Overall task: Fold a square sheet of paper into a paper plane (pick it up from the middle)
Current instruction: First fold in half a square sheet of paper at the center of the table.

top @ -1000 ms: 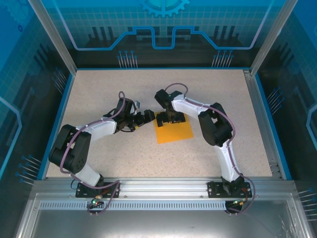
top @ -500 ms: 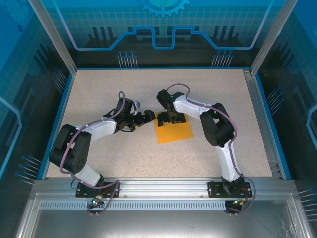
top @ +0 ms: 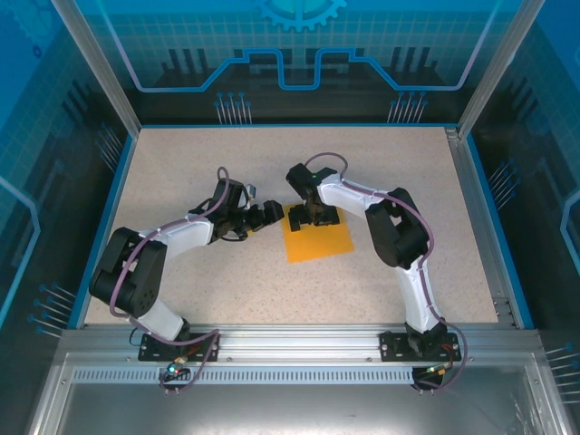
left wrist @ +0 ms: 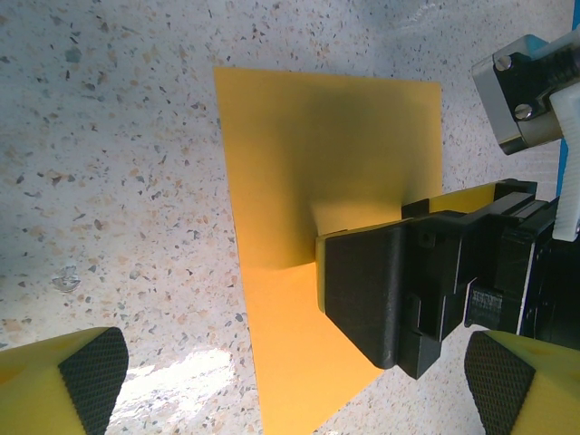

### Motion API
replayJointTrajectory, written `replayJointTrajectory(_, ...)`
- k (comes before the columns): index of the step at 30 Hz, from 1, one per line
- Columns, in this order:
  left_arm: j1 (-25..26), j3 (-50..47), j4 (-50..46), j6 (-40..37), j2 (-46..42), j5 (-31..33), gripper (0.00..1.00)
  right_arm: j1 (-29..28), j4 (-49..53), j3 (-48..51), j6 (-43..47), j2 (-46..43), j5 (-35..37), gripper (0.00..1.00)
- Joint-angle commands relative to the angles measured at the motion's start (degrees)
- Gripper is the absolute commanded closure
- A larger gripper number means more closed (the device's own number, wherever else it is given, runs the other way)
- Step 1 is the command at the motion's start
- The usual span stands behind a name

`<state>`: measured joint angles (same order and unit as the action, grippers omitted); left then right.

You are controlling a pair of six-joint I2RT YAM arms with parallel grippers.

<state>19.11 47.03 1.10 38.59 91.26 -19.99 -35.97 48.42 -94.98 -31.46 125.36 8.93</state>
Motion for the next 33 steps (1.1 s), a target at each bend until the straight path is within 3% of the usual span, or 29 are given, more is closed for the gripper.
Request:
replayJointTrajectory(1,-0.5,0.6,-1.4,-1.2,0.6,-1.4,0.01,-0.2,3.1,2.0,-1.0,4.4,-2.0,0.09)
replayJointTrajectory(12,-0.5,0.6,-1.6,-1.5,0.6,-1.4,0.01,-0.7,4.2,0.5,-1.2,5.2,-0.7,0.18)
replayJointTrajectory(23,-0.5,0.9,-1.7,-1.6,0.8,-1.7,0.01,-0.4,3.4,-0.6,-0.9,3.7,-3.2,0.17)
replayJointTrajectory(33,-0.5,0.8,-2.4,-1.9,0.4,-1.4,0.01,-0.4,6.2,-7.6,-0.3,1.6,-1.6,0.04)
